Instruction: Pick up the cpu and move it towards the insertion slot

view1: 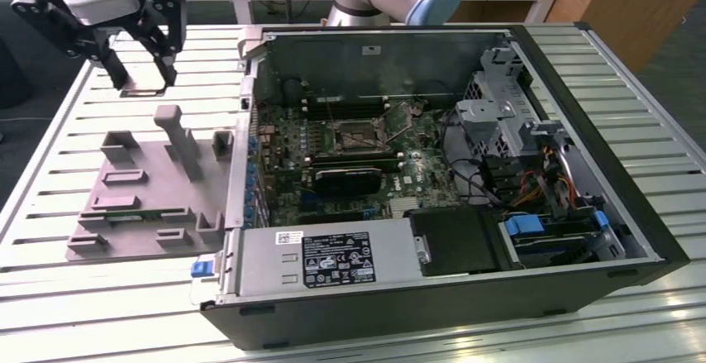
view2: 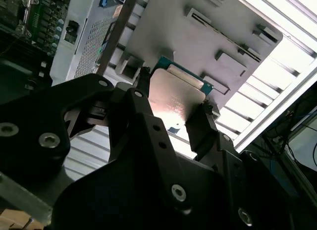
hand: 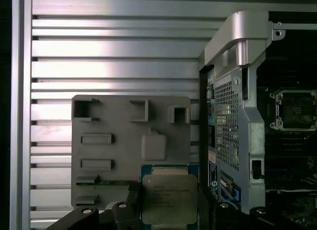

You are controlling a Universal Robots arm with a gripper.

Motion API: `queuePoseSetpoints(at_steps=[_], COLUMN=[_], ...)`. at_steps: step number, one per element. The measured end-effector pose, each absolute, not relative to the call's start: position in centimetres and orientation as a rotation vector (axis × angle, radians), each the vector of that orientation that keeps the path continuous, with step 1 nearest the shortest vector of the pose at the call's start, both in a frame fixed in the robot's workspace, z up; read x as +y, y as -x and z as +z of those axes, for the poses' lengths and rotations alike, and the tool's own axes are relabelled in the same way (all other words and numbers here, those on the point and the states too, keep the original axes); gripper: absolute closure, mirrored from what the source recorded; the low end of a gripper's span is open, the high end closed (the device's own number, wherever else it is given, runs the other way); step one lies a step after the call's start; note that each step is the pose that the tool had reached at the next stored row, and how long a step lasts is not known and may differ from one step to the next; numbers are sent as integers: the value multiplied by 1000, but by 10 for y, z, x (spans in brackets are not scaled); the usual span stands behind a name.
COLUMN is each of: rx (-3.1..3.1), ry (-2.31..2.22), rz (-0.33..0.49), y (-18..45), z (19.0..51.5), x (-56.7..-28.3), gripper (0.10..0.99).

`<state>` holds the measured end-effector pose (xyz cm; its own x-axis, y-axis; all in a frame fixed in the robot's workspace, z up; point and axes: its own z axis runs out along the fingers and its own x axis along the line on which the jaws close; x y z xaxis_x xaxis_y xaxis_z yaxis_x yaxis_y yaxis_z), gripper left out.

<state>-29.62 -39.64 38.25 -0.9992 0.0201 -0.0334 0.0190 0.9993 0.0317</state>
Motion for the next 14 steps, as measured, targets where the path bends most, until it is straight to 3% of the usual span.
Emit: queuePoseSetpoints(at_steps=[14], rx=[3108], ry=[-30], rz=[49], y=[239], z=[383], x=[-396], gripper=[549])
